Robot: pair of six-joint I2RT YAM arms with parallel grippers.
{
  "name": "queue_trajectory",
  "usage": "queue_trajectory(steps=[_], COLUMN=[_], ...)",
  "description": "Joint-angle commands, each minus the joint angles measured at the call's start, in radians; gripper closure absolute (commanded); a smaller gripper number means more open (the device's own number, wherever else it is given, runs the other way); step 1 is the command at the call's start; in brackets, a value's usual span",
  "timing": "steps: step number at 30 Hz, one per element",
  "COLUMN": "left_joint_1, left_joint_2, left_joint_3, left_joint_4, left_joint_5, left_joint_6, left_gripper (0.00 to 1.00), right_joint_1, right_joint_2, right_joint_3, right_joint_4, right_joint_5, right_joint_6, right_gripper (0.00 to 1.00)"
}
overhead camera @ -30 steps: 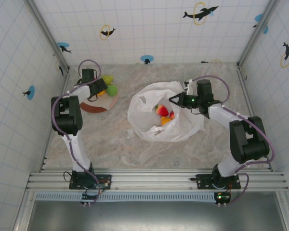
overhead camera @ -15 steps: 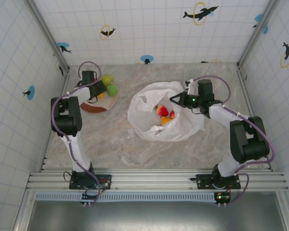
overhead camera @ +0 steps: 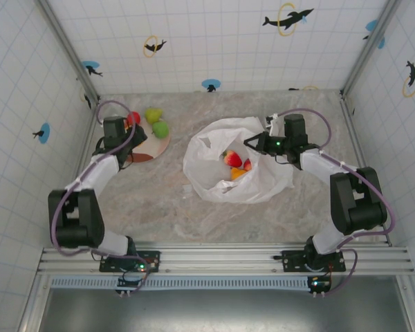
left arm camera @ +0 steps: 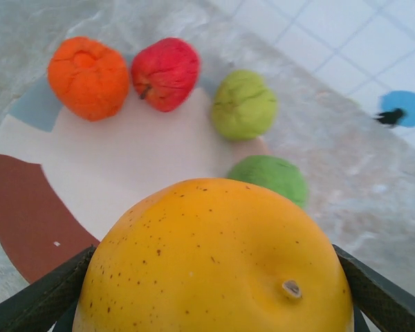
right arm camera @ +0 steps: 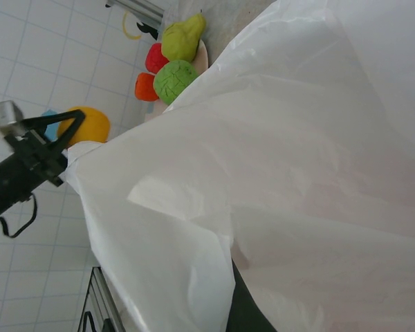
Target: Place the fruits into the plastic bag
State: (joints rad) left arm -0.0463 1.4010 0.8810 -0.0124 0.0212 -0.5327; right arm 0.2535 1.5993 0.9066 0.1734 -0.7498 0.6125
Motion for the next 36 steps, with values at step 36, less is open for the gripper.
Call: queue_trajectory(steps=[36], left_joint_1=[-0.783], left_joint_2=[0.363], left_joint_3=[0.132], left_joint_4=[0.275], left_joint_5=[-0.335], left_joint_6=[0.166], left_gripper=[0.27], right_joint_1=[0.102], right_joint_2=[-0.019], right_joint_3=[0.147], right_joint_4=[-0.172], right_joint_5=[0.070], right_joint_6=[-0.103], right_gripper=[1.00])
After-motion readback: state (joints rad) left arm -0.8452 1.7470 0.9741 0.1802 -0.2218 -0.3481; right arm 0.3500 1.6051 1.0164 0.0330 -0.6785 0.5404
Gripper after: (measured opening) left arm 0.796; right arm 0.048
